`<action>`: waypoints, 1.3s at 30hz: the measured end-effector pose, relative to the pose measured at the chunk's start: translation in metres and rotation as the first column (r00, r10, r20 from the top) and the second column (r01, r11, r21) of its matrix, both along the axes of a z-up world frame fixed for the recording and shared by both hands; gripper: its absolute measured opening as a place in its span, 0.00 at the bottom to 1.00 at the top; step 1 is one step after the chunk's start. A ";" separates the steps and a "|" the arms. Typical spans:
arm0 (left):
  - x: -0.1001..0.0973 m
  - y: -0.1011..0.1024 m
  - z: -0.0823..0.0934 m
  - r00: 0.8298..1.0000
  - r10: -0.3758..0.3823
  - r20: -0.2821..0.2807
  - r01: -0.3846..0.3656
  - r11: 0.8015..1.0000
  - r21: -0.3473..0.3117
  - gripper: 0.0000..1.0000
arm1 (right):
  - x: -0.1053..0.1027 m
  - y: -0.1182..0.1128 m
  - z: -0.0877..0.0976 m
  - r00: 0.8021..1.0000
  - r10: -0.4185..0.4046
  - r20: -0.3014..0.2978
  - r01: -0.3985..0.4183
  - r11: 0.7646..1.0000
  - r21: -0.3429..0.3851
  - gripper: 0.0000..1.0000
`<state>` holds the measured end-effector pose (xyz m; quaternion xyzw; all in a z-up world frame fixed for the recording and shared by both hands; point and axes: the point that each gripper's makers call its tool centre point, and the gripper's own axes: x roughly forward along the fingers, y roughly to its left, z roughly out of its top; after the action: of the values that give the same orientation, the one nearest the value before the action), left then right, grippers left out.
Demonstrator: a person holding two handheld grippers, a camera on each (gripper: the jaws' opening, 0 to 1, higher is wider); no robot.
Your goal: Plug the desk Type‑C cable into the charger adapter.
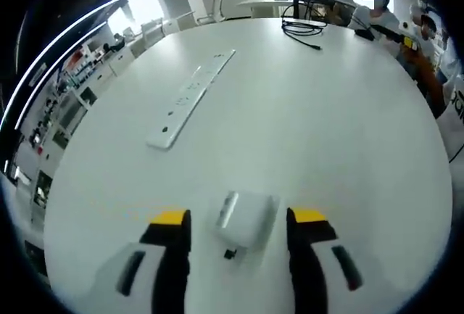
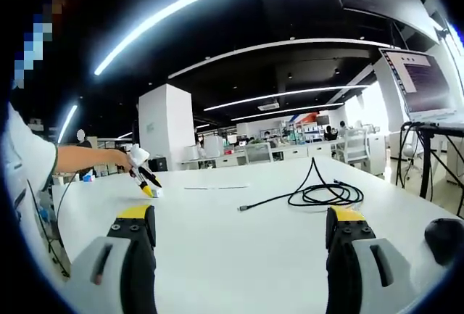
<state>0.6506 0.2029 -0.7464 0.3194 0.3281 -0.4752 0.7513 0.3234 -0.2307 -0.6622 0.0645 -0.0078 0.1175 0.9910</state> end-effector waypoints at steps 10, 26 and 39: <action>-0.003 -0.001 0.000 1.000 -0.012 -0.025 0.011 1.000 -0.014 0.37 | 0.000 0.002 -0.001 1.000 0.001 -0.003 -0.001 1.000 0.006 1.00; -0.004 -0.001 0.001 0.999 -0.009 -0.032 0.008 1.000 -0.019 0.28 | 0.001 0.000 0.001 1.000 0.000 0.001 0.000 1.000 -0.001 1.00; -0.010 -0.002 0.001 0.999 -0.024 -0.049 0.022 0.999 -0.028 0.25 | 0.001 0.000 0.003 1.000 -0.002 0.006 0.002 1.000 0.001 1.00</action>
<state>0.6403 0.2009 -0.7451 0.3008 0.3363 -0.4960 0.7419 0.3241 -0.2308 -0.6587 0.0646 -0.0108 0.1166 0.9910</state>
